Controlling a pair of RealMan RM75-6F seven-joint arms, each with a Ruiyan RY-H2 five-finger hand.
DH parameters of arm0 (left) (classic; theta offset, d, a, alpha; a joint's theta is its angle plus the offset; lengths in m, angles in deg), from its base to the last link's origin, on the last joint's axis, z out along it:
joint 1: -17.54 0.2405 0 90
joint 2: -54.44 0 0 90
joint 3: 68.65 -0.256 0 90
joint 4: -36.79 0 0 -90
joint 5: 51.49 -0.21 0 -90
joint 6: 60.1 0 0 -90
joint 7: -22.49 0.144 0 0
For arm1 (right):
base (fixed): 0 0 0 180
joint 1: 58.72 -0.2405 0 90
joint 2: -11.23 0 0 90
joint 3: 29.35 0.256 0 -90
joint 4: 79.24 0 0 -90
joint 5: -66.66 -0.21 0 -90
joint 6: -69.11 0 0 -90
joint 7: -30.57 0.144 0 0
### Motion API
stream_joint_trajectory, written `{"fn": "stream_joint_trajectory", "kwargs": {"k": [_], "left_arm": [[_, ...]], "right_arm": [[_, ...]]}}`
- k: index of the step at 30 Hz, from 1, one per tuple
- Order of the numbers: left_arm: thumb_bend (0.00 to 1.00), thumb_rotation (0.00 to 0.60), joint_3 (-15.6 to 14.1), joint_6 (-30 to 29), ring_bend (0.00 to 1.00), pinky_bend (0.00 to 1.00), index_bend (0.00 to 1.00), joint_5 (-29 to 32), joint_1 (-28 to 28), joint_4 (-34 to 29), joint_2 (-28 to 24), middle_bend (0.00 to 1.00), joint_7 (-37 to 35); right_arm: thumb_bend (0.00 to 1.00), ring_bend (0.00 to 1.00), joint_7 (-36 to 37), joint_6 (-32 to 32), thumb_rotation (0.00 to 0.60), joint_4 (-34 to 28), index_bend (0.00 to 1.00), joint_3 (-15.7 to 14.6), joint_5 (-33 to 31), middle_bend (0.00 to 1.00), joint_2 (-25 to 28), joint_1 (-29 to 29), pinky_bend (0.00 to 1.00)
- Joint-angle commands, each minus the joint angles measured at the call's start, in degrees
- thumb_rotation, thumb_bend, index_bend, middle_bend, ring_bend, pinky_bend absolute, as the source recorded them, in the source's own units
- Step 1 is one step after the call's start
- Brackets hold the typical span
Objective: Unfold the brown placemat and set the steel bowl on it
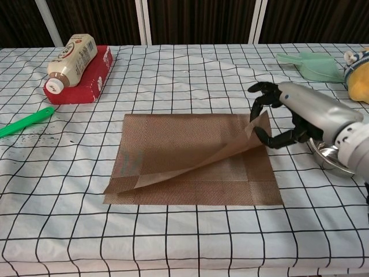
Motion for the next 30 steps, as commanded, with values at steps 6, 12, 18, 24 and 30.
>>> {"fn": "stream_joint_trajectory", "kwargs": {"k": [6, 12, 18, 24, 30], "left_arm": [[0.04, 0.6, -0.09, -0.55, 0.0, 0.0, 0.0, -1.07, -0.23, 1.02, 0.25, 0.0, 0.43], [0.04, 0.6, 0.16, 0.02, 0.0, 0.0, 0.0, -0.47, -0.36, 0.84, -0.22, 0.0, -0.83], [0.04, 0.6, 0.04, 0.81, 0.0, 0.0, 0.0, -0.24, -0.54, 0.36, -0.77, 0.0, -1.65], [0.04, 0.6, 0.05, 1.26, 0.0, 0.0, 0.0, 0.13, -0.62, 0.0, -1.04, 0.0, -2.06], [0.04, 0.6, 0.25, 1.62, 0.0, 0.0, 0.0, 0.77, -0.69, -0.29, -1.22, 0.0, -2.24]], "right_arm": [[0.5, 0.06, -7.09, 4.3, 0.6, 3.86, 0.64, 15.41, -15.39, 0.09, -1.37, -10.56, 0.16], [0.5, 0.06, -10.96, 5.74, 0.6, 14.47, 0.65, 22.75, -22.69, 0.09, -4.92, -19.84, 0.16], [0.5, 0.06, -12.55, 6.76, 0.6, 27.68, 0.65, 27.08, -27.67, 0.09, -8.9, -28.91, 0.16], [0.5, 0.06, -11.38, 9.28, 0.6, 39.65, 0.65, 29.04, -30.69, 0.09, -12.37, -35.46, 0.16], [0.36, 0.04, -9.21, 11.94, 0.6, 52.25, 0.43, 29.99, -32.4, 0.06, -15.83, -41.61, 0.16]]}}
